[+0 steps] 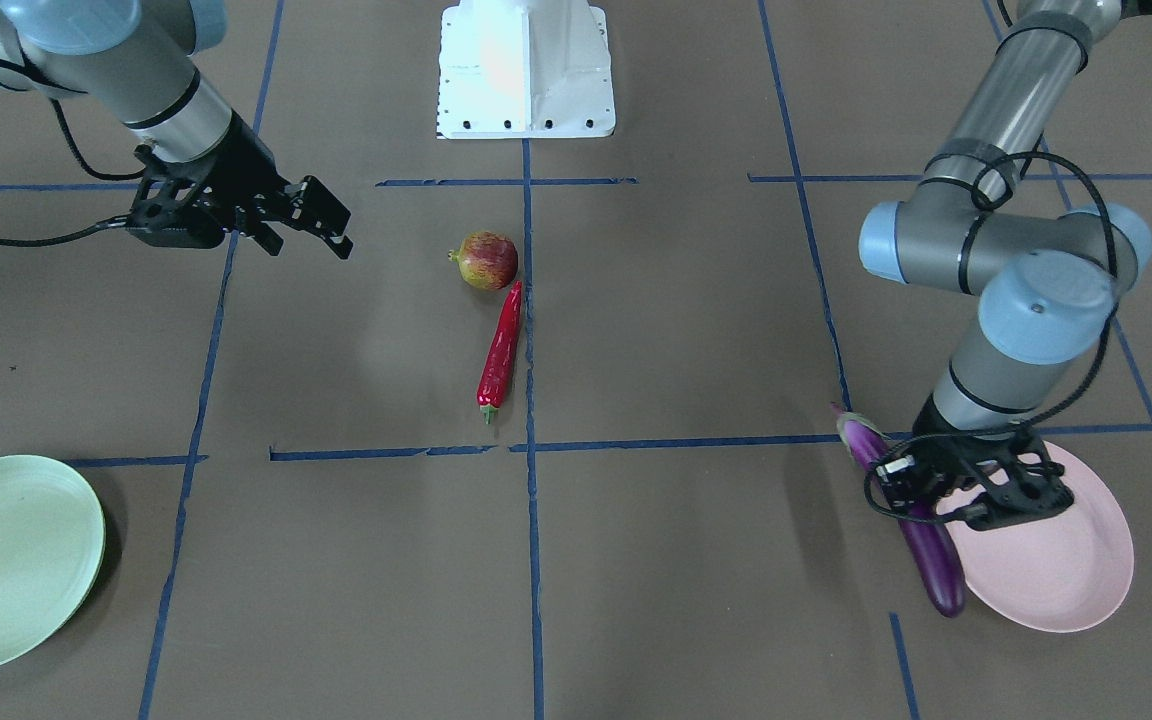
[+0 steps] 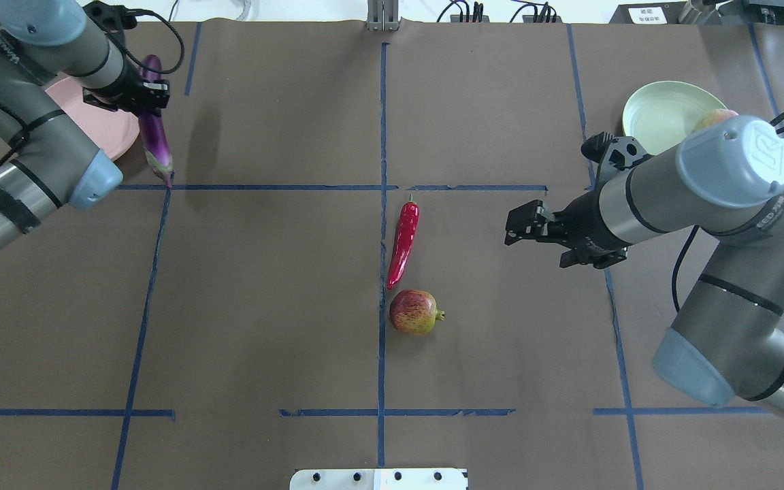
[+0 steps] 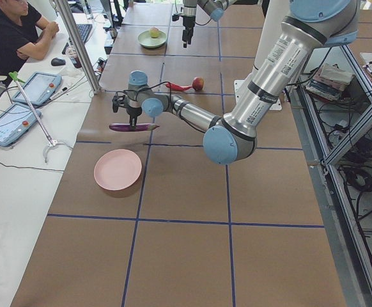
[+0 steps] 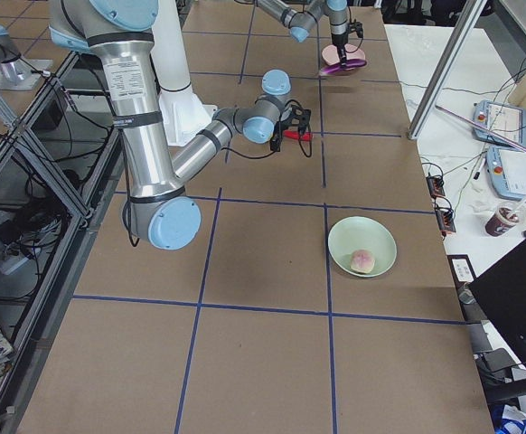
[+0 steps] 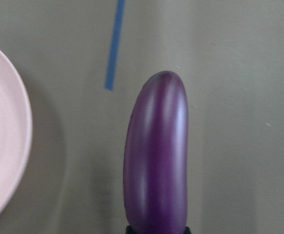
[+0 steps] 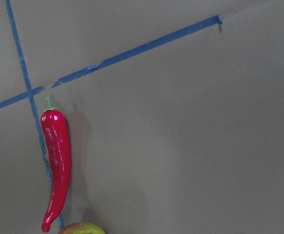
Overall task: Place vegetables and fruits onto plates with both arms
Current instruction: 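Carry the eggplant to the pink plate with the left gripper while the right reaches out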
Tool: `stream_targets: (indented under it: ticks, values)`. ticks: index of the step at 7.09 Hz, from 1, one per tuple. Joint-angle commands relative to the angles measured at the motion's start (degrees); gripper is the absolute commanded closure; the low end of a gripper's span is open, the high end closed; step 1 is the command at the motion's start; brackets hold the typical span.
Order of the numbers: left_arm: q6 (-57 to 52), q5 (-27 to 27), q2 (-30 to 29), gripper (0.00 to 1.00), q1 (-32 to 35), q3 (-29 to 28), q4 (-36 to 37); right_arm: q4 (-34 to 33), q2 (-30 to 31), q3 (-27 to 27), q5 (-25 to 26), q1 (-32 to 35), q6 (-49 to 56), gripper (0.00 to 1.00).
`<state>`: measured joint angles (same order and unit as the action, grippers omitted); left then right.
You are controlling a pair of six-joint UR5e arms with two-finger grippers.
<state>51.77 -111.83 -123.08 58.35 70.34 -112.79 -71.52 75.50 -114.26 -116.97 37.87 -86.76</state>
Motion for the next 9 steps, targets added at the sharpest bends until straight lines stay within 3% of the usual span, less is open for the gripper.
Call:
stream_targets:
  ticks: [1,2,3,4,5,6,7,9]
  values:
    - [-11.98,-0.23,0.03,0.95,5.43,-7.99,-0.23,-0.11,-1.22,-0.09,3.85,-4.02,-3.75,0.0]
    - [-15.08,-0.41,0.03,0.93,5.98,-9.33,-0.32,-0.11,-1.84,-0.09,4.81,-5.17,-4.11,0.0]
    - [-15.72,-0.41,0.38,0.79,6.07,-9.69,-0.32,-0.11,-1.84,0.0,5.34,-5.96,-4.9,0.0]
    - [-18.86,-0.5,0.38,0.37,7.03,-9.96,-0.32,-0.19,-2.63,0.0,7.96,-8.06,-6.82,0.0]
    - [-18.72,-2.93,0.3,0.17,7.82,-9.96,-0.32,-3.59,-4.64,-0.09,9.73,-9.82,-9.37,0.0]
    - [-18.63,-4.44,0.3,0.03,8.35,-9.79,-0.41,-12.06,-9.44,0.26,14.53,-14.01,-13.05,0.0]
    - [-18.54,-4.89,0.21,0.01,8.36,-9.61,-0.41,-14.67,-11.23,0.7,20.67,-17.8,-15.34,0.0]
    - [-18.37,-4.89,0.21,0.0,8.36,-9.44,-0.41,-14.78,-13.69,3.05,22.05,-19.15,-15.37,0.0]
